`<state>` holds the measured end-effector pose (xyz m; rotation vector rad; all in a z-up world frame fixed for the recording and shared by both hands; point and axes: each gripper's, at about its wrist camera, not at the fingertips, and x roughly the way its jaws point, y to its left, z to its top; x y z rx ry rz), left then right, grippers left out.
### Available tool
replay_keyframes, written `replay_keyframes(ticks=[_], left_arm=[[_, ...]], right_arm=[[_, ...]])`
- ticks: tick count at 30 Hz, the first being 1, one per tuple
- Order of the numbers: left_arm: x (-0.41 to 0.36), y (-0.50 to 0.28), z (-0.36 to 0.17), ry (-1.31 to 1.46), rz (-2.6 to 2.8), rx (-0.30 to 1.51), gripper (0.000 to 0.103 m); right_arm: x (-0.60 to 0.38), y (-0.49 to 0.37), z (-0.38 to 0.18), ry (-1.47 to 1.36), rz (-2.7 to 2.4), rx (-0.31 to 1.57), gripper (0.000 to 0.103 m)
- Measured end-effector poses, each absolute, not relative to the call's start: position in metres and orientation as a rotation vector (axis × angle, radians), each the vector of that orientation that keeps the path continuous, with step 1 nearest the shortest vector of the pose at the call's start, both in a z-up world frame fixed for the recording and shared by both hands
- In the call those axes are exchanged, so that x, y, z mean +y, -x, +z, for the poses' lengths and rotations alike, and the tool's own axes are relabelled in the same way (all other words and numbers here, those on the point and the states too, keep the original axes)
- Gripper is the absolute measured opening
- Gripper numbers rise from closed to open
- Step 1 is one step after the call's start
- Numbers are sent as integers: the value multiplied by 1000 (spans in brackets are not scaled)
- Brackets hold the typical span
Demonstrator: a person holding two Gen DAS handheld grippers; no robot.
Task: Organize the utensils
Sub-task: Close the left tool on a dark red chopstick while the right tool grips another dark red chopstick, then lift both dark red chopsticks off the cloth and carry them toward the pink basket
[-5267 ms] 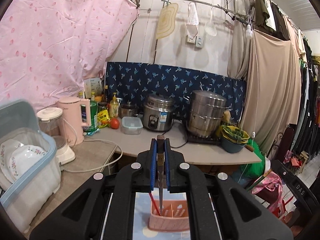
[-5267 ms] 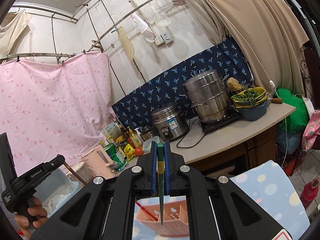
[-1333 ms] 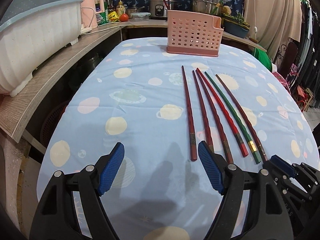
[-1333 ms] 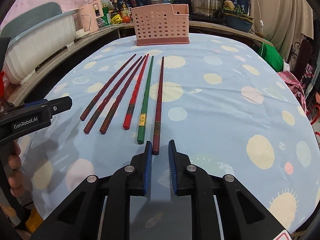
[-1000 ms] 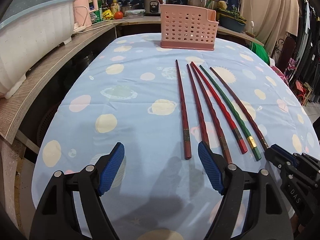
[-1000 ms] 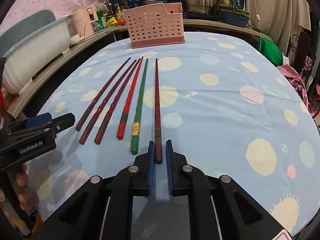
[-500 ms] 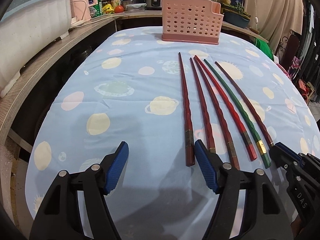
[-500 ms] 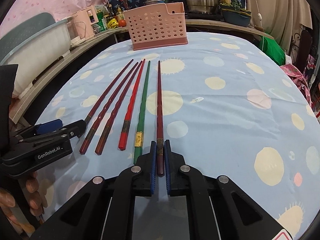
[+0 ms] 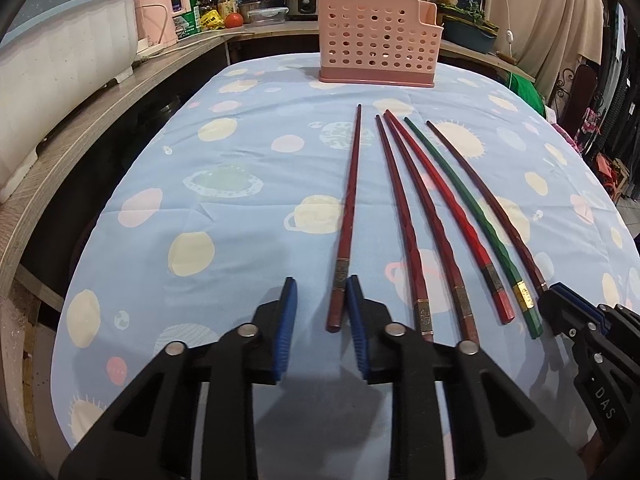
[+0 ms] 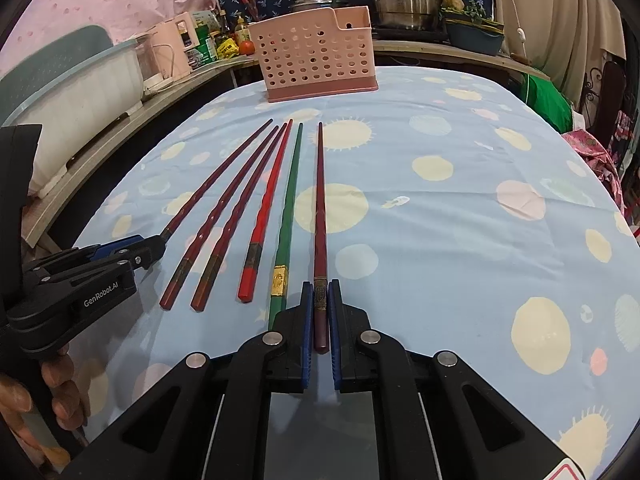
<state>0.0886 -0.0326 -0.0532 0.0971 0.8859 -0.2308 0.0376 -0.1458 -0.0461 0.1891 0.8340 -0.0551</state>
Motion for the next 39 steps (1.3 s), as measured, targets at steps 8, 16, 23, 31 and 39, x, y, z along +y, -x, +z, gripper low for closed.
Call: replay_keyframes(ticks=[8, 16, 23, 31, 39], left_arm=[[-29, -87, -51, -82, -232, 905, 8], [-22, -81, -41, -58, -224, 917, 8], [-13, -79, -21, -27, -211, 911, 7], [-13, -78, 18, -16, -222, 846, 4], [-10, -89, 49, 1, -226, 799, 4]], right_arm=[[-146, -35, -43, -188, -55, 829, 7], [-151, -27, -27, -208, -58, 790, 7], [-158, -19, -4, -238, -51, 730, 7], [-179, -18, 40, -291, -40, 622, 7], [-200, -28, 85, -312, -51, 499, 7]])
